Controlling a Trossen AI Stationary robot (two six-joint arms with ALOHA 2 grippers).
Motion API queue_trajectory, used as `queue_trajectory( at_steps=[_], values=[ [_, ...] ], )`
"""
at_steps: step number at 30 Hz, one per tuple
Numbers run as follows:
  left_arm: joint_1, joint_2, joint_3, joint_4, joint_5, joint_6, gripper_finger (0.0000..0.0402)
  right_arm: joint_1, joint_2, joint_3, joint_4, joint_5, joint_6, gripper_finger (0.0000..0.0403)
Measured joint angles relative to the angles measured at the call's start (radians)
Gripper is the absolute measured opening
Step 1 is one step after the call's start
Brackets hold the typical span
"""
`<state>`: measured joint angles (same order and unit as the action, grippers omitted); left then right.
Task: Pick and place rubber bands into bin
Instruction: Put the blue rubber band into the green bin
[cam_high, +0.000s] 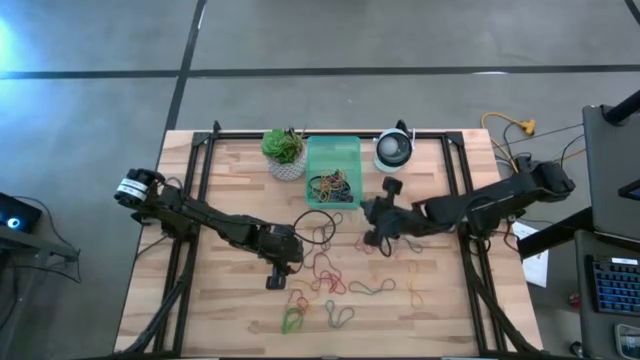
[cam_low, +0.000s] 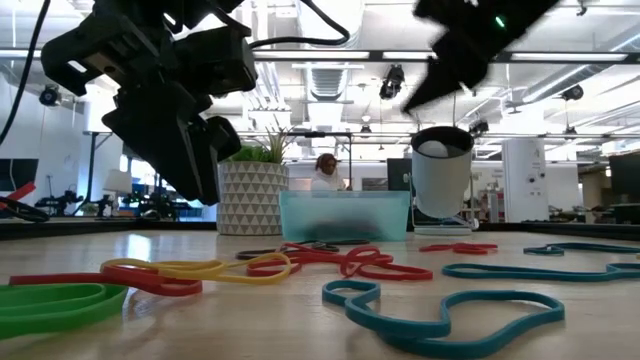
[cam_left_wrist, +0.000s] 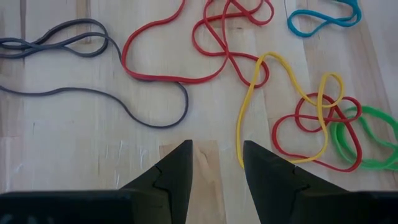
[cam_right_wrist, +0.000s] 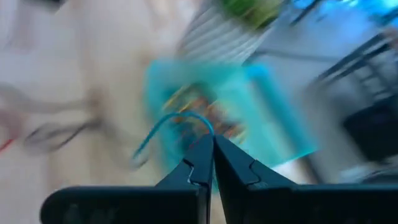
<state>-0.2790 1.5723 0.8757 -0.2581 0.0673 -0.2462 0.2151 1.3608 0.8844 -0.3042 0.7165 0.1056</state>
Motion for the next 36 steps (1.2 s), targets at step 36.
queue_trajectory(
  at_steps=[36],
  values=[
    [0.000, 0.000, 0.000, 0.014, 0.000, 0.027, 0.0125, -0.528, 0.230, 0.057, 0.349, -0.567, -0.099, 0.0045]
  ],
)
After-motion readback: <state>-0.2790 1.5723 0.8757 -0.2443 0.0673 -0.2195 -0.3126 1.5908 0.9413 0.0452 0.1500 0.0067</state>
